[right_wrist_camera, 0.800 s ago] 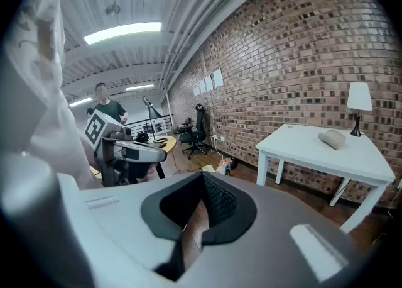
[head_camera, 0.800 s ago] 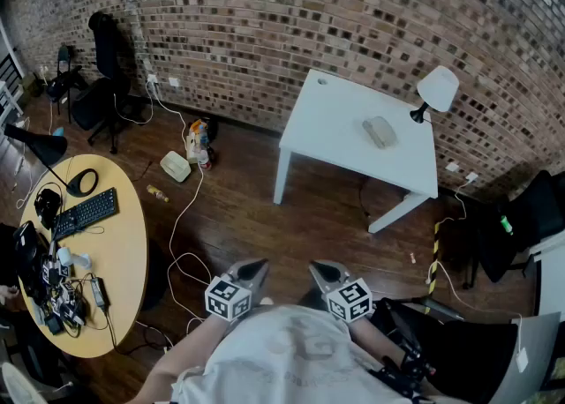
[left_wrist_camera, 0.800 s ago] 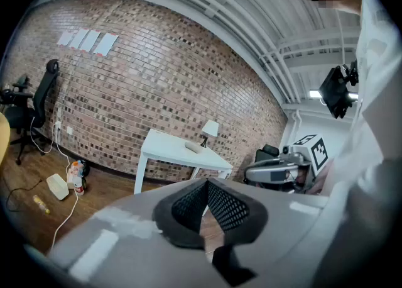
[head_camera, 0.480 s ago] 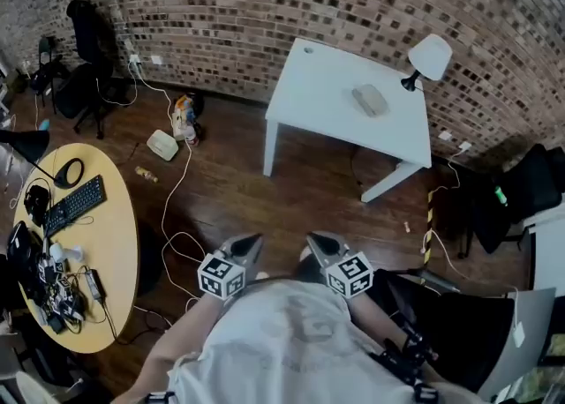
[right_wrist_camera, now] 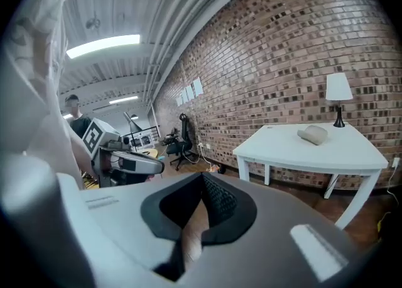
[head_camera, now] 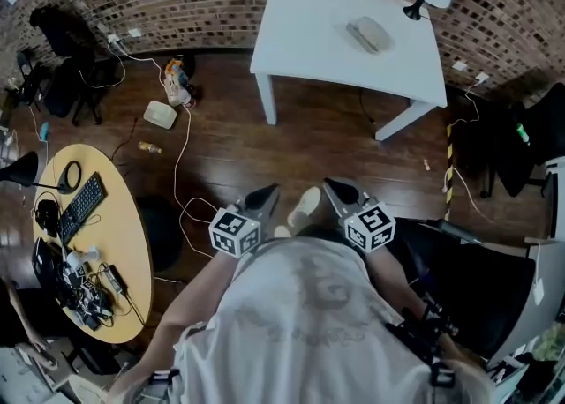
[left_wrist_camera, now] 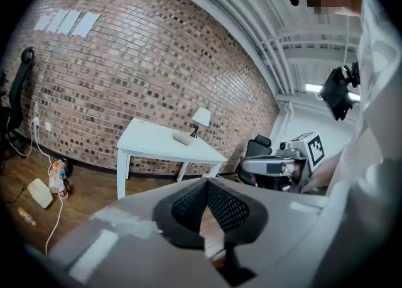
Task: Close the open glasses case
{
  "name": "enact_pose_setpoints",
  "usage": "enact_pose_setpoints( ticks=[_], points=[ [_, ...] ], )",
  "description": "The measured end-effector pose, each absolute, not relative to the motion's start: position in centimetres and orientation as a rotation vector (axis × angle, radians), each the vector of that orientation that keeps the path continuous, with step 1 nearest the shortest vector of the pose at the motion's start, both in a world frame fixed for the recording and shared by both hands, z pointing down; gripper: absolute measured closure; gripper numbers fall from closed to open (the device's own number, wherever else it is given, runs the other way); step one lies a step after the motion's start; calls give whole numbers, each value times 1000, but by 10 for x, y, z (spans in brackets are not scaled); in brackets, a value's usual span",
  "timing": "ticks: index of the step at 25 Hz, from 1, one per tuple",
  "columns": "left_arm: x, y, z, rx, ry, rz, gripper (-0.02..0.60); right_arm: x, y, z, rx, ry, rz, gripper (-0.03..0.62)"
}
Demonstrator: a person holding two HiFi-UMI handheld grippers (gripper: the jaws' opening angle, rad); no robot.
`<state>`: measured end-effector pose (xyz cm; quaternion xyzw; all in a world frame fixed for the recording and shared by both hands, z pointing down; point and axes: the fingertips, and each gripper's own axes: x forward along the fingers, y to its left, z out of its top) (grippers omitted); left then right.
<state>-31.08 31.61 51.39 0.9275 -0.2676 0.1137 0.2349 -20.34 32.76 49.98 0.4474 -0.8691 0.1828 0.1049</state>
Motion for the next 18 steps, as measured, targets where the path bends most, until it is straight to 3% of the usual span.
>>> enact_pose_setpoints(
  ticks=[18],
  points=[
    [-229,136,484,2581,-779,360,577,-97,153,482,1448,-2617,602,586]
  ],
)
